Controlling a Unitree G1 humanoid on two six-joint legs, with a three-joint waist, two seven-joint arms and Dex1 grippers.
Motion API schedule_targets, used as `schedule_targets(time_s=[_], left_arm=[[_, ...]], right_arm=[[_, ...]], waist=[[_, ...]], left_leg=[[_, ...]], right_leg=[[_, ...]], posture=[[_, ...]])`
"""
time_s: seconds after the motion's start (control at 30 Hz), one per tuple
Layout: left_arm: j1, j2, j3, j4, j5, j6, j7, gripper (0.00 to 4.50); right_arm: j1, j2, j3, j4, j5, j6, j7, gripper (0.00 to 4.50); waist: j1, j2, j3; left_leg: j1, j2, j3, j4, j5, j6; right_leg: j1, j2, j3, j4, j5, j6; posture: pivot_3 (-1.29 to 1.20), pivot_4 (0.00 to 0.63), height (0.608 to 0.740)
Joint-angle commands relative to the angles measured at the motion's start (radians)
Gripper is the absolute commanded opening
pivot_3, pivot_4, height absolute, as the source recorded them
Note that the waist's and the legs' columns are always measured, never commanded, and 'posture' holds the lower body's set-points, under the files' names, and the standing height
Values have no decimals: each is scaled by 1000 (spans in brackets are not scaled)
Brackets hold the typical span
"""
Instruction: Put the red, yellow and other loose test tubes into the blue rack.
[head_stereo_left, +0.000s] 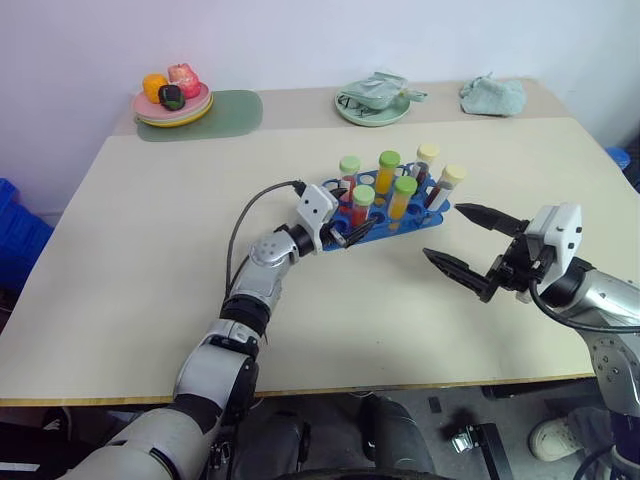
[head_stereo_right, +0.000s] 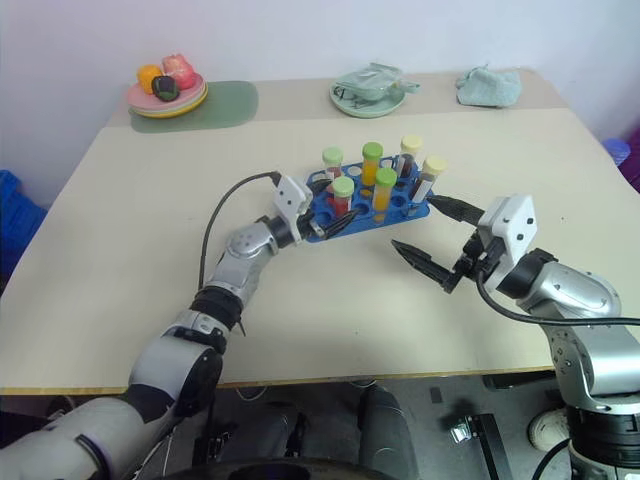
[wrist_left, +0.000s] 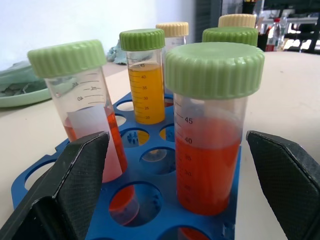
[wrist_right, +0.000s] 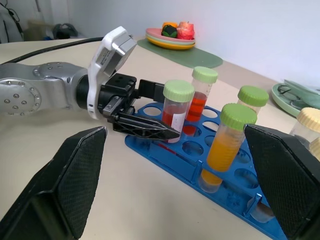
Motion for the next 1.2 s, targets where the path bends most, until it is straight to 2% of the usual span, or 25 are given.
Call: schedule_targets(time_s=[0.03,0.23,0.43,0.6,0.67,0.93,1.07,1.2], left_arm=[[67,25,-9,-137,-30,64,-43,4487],[186,87,-12,-402,-62,182,-79,4487],[280,175,60,-676,-235,383,-130,4487],[293,268,98,-807,-329,524,-155,4487],[323,349,131,-862,-388,572,-226,4487],[493,703,350,-899,-663,773,-544,4487],[510,819,415,-826,-678,754,-677,4487],[519,849,451,-804,-678,724,-716,4487]], right_arm=[[-20,5,-7,5,-2,-24,7,4500],[-36,3,1,19,-4,-26,13,4500],[-57,2,10,31,-5,-19,22,4500],[-68,-1,15,38,-3,-15,30,4500],[-61,-9,11,43,-2,-16,46,4500],[-34,-32,-3,26,26,1,106,4500],[6,-70,-13,20,79,34,190,4500],[23,-84,-16,47,72,12,240,4500]], waist=[[-1,0,0],[-1,0,0],[-1,0,0],[-1,0,0],[-2,0,0],[-20,1,1],[-7,1,1],[-5,1,1]], left_leg=[[0,0,0,0,0,0],[-3,0,0,0,0,0],[-3,0,0,0,0,0],[-3,0,0,0,0,0],[-3,0,0,0,0,0],[-4,1,0,-2,0,0],[-4,0,-1,-1,0,0],[-4,0,-1,-1,0,0]], right_leg=[[0,0,0,0,0,0],[-4,0,0,1,0,0],[-4,0,0,0,0,0],[-4,0,0,0,0,0],[-4,0,0,0,0,0],[-6,1,0,1,0,-1],[-5,0,0,0,0,-1],[-5,1,0,0,0,-1]], posture=[[0,150,740],[0,150,740],[0,150,740],[0,150,740],[0,150,740],[0,150,740],[0,150,740],[0,150,740]])
